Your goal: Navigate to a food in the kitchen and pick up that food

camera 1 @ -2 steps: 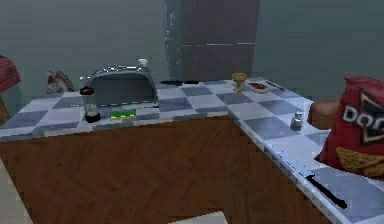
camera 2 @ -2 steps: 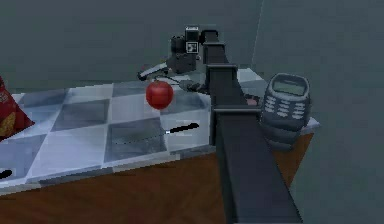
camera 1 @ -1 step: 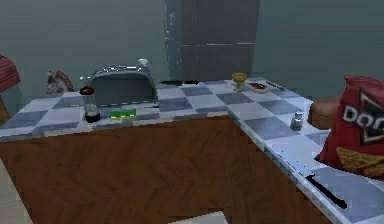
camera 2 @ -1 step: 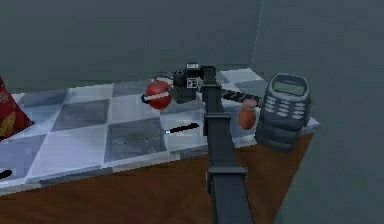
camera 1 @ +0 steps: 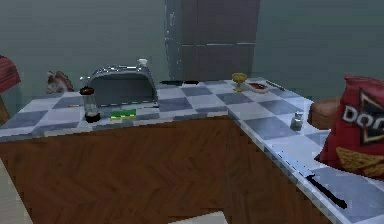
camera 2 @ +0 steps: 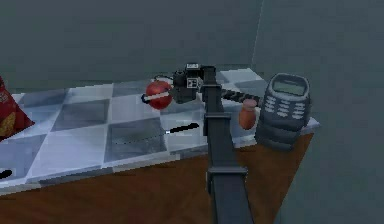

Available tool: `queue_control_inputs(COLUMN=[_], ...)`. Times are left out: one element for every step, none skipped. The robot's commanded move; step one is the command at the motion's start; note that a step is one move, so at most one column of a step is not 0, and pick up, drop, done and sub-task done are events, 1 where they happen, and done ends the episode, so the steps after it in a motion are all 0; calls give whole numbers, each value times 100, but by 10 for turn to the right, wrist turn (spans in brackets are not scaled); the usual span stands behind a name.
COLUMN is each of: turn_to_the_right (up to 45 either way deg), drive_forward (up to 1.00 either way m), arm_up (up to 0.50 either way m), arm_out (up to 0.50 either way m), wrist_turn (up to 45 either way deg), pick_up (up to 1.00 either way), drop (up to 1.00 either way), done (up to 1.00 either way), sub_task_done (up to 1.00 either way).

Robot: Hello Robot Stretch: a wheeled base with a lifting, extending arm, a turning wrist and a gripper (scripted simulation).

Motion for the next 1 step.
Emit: queue_control_inputs(turn_to_the_right=[0], drive_forward=[0], arm_up=[10], arm_out=[0], wrist_turn=[0], pick_up=[0], drop=[0], done=[0], sub_task_done=[0])
